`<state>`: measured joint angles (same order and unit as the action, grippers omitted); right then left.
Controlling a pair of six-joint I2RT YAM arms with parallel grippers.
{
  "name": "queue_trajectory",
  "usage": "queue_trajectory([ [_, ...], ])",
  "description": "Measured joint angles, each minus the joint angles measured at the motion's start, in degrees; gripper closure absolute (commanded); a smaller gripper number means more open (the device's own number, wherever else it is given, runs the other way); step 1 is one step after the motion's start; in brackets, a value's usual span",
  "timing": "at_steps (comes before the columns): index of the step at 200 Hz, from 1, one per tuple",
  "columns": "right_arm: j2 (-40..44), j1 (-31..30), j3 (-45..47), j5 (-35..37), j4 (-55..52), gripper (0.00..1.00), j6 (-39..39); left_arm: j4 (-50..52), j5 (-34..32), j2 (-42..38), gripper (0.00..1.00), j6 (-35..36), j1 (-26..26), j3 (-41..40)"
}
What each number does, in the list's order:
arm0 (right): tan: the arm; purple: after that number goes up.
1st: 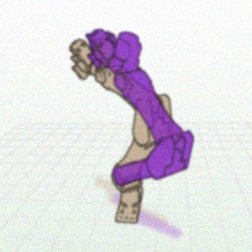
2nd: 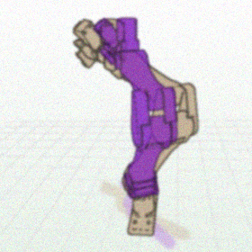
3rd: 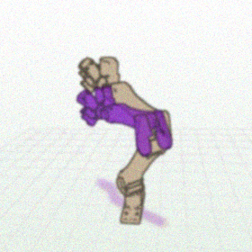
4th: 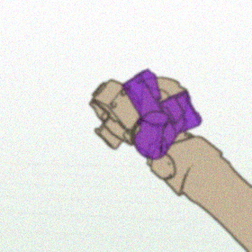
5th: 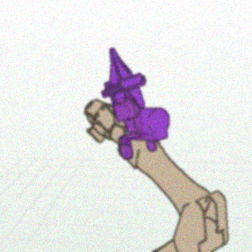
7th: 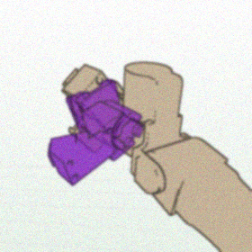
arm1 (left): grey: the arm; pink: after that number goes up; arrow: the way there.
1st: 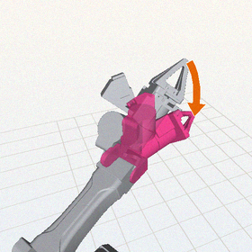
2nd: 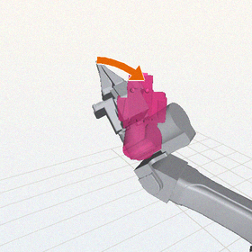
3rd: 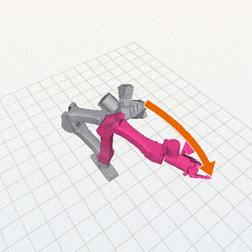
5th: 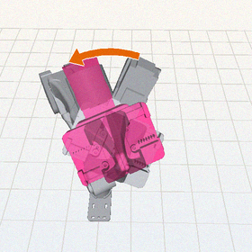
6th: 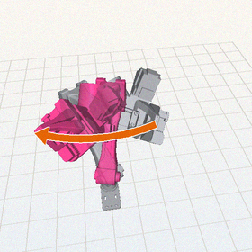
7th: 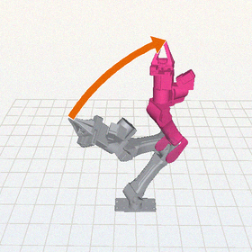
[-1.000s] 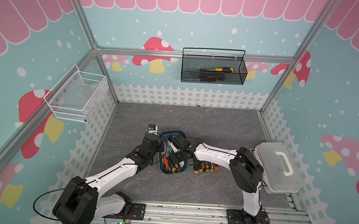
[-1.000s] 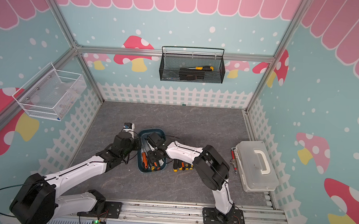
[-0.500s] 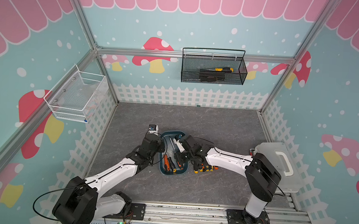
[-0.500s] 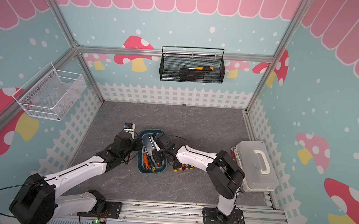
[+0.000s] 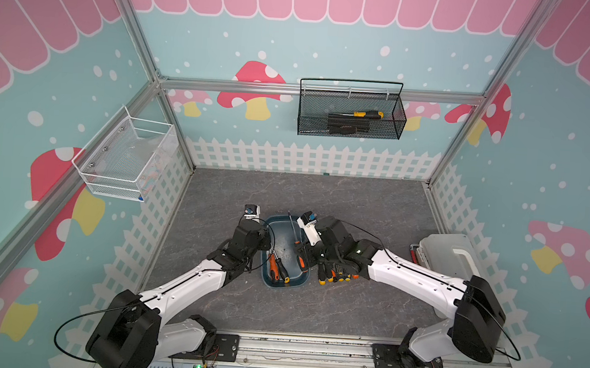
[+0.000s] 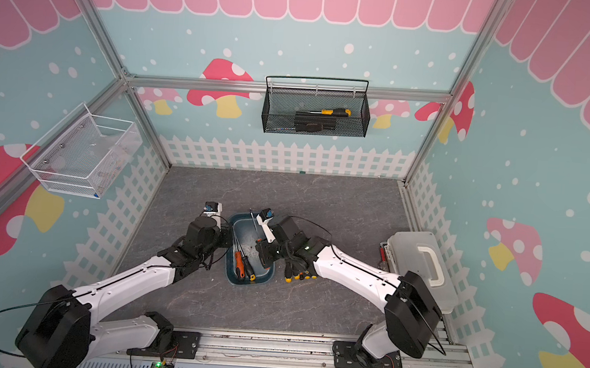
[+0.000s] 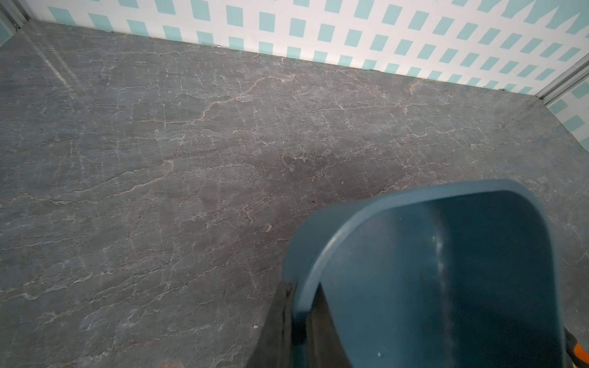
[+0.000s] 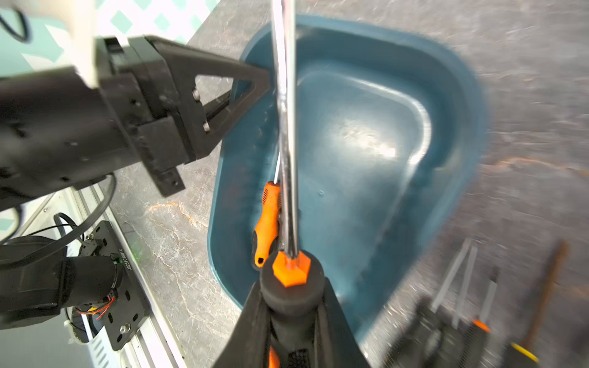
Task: Take out the screwdriver from the storage box
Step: Pick up the screwdriver from the storage box.
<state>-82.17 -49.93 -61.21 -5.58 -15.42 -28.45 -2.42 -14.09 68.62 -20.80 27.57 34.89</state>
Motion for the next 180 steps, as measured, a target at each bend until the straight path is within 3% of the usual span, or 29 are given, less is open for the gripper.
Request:
queue_trajectory([
  [45, 8.8, 9.6, 7.4, 0.8, -6.0, 1.00, 1.2, 0.0, 0.2, 0.0, 1.00, 0.0, 0.0, 0.0],
  [101, 10.8, 19.9, 11.1, 1.1, -12.9, 1.00, 4.3, 0.0, 0.3, 0.2, 1.00, 0.0, 0.0, 0.0],
  [180, 8.0, 25.8, 12.5, 2.0, -14.9, 1.00, 6.6, -0.3, 0.9, 0.6, 1.00, 0.0, -0.1, 0.0],
])
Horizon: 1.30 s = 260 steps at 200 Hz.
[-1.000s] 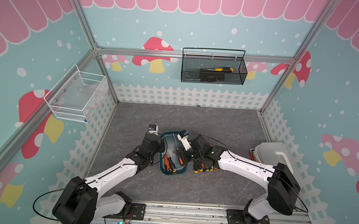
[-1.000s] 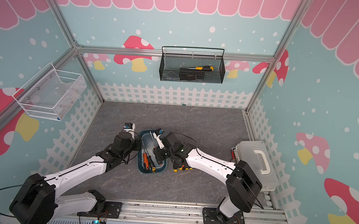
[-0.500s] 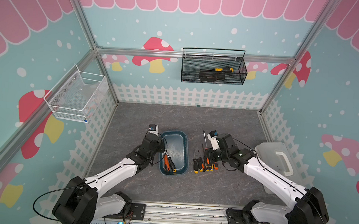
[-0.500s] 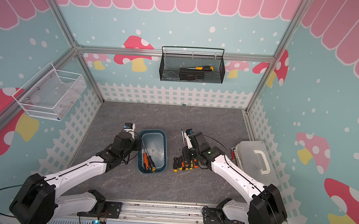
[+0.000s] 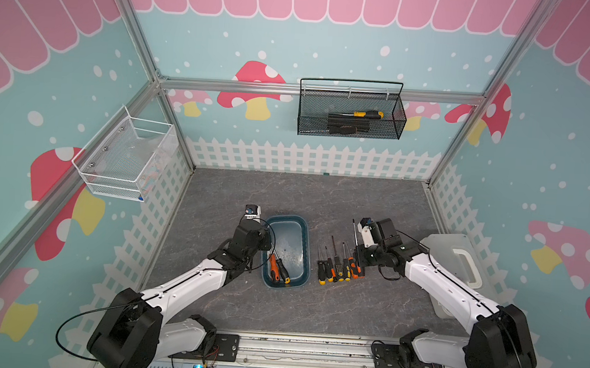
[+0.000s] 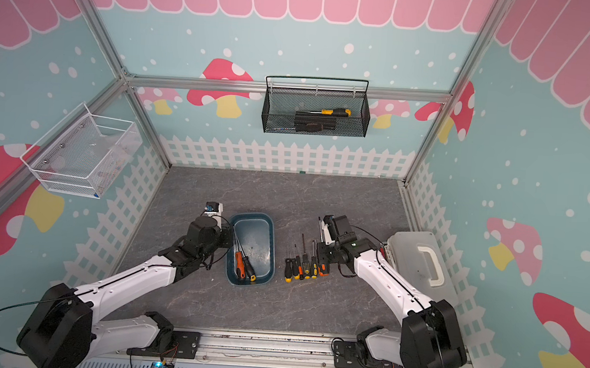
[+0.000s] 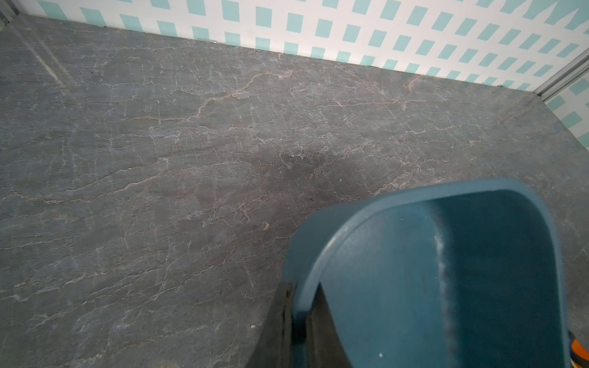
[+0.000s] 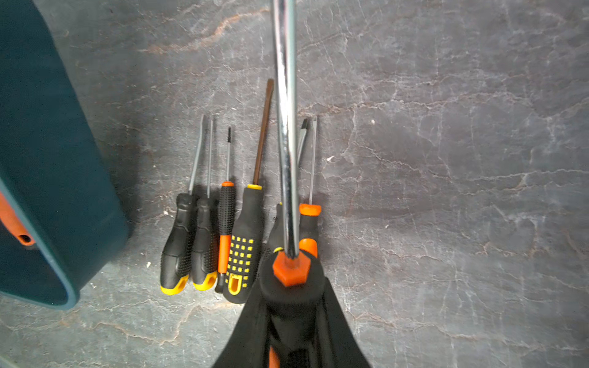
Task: Take out the screwdriver from the storage box
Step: Pick up the screwdriver from the storage box, then place the screwdriver at the center of the board.
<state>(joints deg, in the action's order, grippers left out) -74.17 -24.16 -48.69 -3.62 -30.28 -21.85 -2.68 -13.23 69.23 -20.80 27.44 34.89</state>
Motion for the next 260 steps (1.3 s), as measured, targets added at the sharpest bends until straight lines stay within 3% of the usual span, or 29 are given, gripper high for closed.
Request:
queue_trajectory([
  [101, -9.5, 3.9, 0.6, -0.2, 3.1, 1.00, 1.3, -0.2, 0.2, 0.0, 1.00, 0.0, 0.0, 0.0],
  [210, -13.8, 5.5, 0.6, -1.5, 6.6, 1.00, 1.5, -0.7, 0.4, 0.5, 1.00, 0.0, 0.0, 0.0],
  [260, -14.7, 6.4, 0.6, -2.7, 7.9, 0.90, 1.4, -0.7, 0.4, 0.5, 1.00, 0.0, 0.0, 0.0],
])
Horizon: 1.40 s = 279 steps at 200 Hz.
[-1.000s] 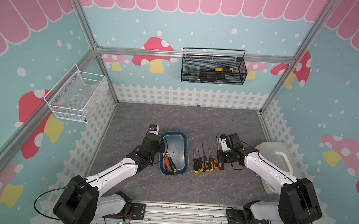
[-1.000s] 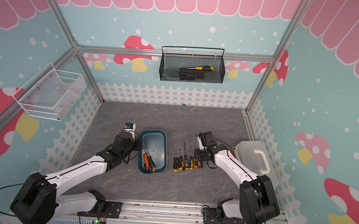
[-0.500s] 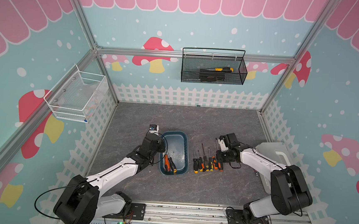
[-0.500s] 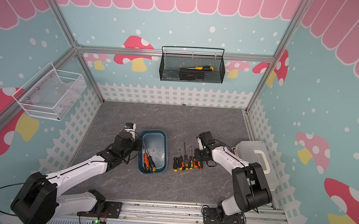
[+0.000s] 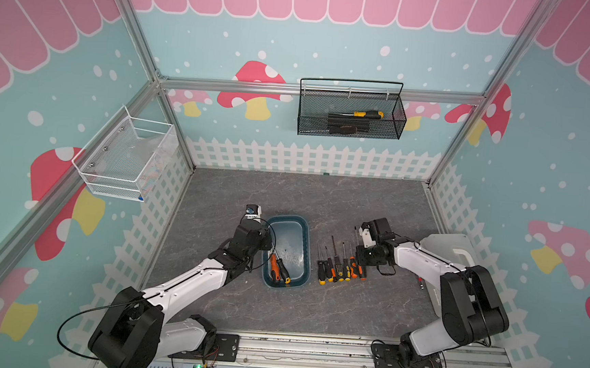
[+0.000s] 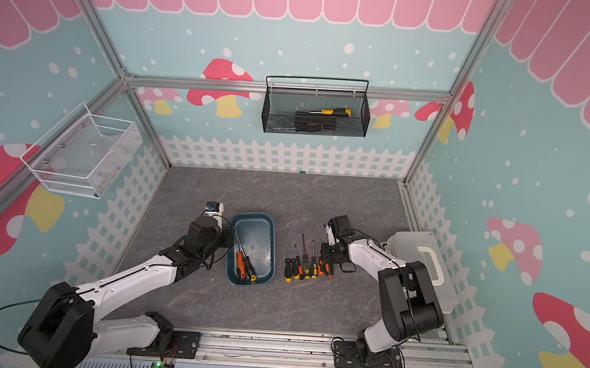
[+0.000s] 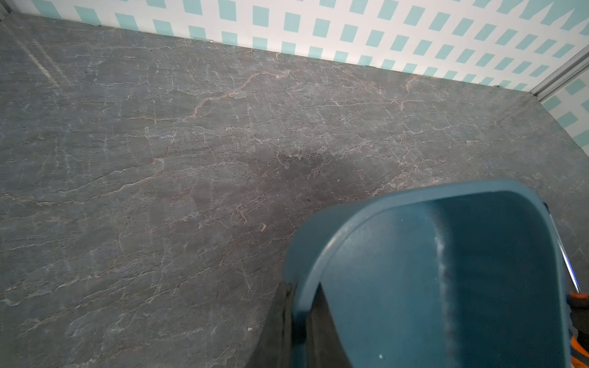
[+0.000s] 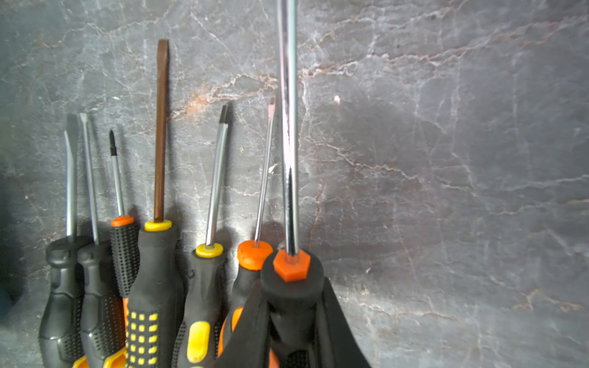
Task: Take out the screwdriver from the storage box
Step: Place the screwdriver at the center of the board.
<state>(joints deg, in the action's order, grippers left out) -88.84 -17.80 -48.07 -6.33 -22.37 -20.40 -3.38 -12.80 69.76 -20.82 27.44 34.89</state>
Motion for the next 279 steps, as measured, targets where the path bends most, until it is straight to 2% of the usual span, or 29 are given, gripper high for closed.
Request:
queue_trajectory([
  [43, -0.1, 0.6, 0.0, -0.8, 0.7, 0.80, -0.2, 0.0, 0.0, 0.0, 1.00, 0.0, 0.0, 0.0],
  [103, -0.6, 0.9, 0.3, -1.1, 1.4, 0.73, -0.2, 0.0, 0.0, 0.0, 1.00, 0.0, 0.0, 0.0],
  [229, -0.7, 1.0, 0.8, -1.3, 1.9, 0.72, -0.7, 0.1, 0.0, 0.0, 1.00, 0.0, 0.0, 0.0],
  [279, 2.8, 1.0, 1.0, -3.0, 2.0, 0.70, -2.6, 0.1, 0.0, 0.0, 1.00, 0.0, 0.0, 0.0],
])
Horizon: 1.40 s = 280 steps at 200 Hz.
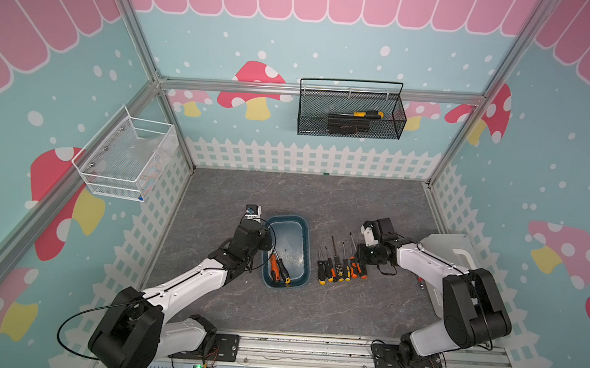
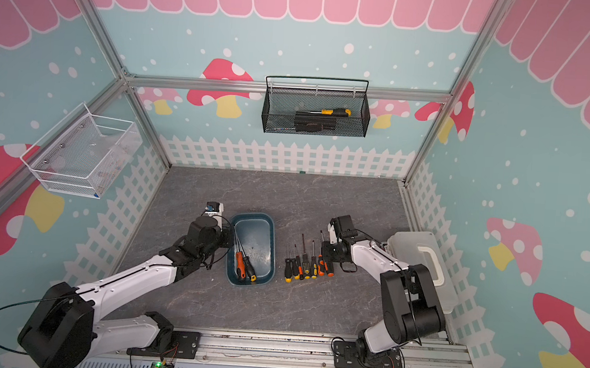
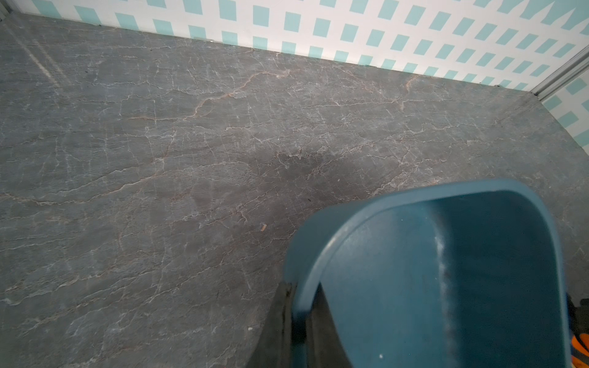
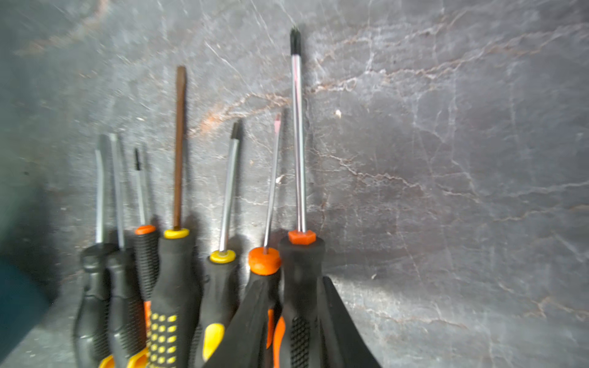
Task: Take out the screwdriver from the storage box
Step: Place the screwdriver at the center of the board, then pick up the screwdriver from the storage box.
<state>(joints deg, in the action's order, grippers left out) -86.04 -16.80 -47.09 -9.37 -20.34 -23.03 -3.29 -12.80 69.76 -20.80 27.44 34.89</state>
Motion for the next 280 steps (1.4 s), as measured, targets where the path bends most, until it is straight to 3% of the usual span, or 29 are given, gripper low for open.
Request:
queue_trajectory([
  [66, 12.5, -0.5, -1.4, -2.0, -3.0, 0.66, -3.4, 0.0, 0.0, 0.0, 1.00, 0.0, 0.0, 0.0],
  [117, 18.4, -12.7, -8.0, 2.1, -6.3, 0.66, -6.3, 0.1, 0.0, 0.0, 1.00, 0.0, 0.0, 0.1],
  [182, 7.9, -30.5, -15.6, 7.9, -4.9, 0.66, -8.2, 0.5, 0.0, 0.0, 1.00, 0.0, 0.0, 0.2],
  [280, -9.4, -39.3, -24.2, 7.5, -0.3, 0.64, -7.2, 0.4, 0.0, 0.0, 1.00, -0.1, 0.0, 0.2],
])
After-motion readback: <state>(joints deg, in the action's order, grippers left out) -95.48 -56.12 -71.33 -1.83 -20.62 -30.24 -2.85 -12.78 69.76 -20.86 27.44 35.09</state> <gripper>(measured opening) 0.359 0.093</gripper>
